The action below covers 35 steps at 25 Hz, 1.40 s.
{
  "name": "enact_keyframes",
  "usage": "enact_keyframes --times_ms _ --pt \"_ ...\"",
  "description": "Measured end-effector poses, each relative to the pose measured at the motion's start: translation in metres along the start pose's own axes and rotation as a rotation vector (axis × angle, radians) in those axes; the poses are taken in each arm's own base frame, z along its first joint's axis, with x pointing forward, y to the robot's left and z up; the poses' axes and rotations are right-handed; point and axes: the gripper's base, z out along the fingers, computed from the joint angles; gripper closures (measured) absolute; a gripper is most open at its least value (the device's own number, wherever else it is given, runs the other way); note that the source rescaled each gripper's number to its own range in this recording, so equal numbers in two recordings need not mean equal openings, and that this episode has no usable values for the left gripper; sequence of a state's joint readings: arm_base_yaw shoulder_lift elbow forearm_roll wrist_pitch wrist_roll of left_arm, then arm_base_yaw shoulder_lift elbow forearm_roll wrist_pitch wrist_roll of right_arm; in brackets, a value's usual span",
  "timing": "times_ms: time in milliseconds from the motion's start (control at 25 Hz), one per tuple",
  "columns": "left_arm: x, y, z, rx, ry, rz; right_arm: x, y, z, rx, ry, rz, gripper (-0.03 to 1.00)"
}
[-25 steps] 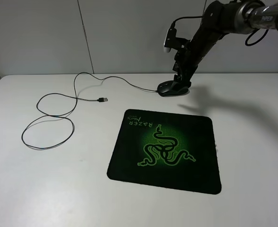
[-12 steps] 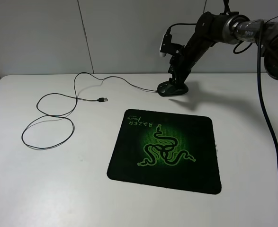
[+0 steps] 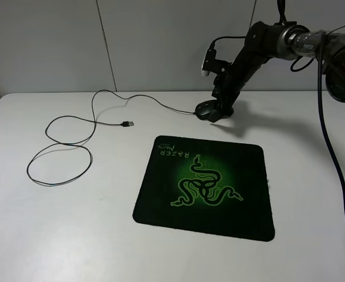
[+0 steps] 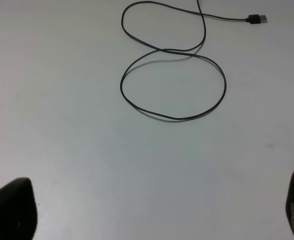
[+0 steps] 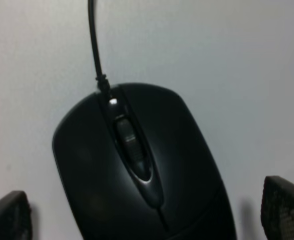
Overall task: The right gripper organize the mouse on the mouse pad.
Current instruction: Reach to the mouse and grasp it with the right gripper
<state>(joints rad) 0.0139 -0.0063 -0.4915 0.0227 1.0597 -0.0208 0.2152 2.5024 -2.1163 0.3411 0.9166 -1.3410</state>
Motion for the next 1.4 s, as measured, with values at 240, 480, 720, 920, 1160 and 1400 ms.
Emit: enact_keyframes --times_ms 240,480,720,920,1160,1400 --pt "0.000 0.000 0.000 0.000 0.000 0.000 0.005 0.002 0.009 -0.019 -0.002 0.017 -0.03" --pt "0.000 0.000 0.000 0.000 0.000 0.000 0.004 0.002 0.012 -0.026 -0.021 0.034 -0.03" --pt "0.000 0.000 0.000 0.000 0.000 0.000 0.004 0.003 0.012 -0.029 -0.026 0.039 -0.03" --pt "0.000 0.000 0.000 0.000 0.000 0.000 0.004 0.004 0.012 -0.040 -0.027 0.041 0.34" --pt "0.000 0.000 0.000 0.000 0.000 0.000 0.004 0.004 0.012 -0.040 -0.025 0.044 0.96" --pt "0.000 0.000 0.000 0.000 0.000 0.000 0.004 0.003 0.012 -0.034 -0.021 0.076 0.96"
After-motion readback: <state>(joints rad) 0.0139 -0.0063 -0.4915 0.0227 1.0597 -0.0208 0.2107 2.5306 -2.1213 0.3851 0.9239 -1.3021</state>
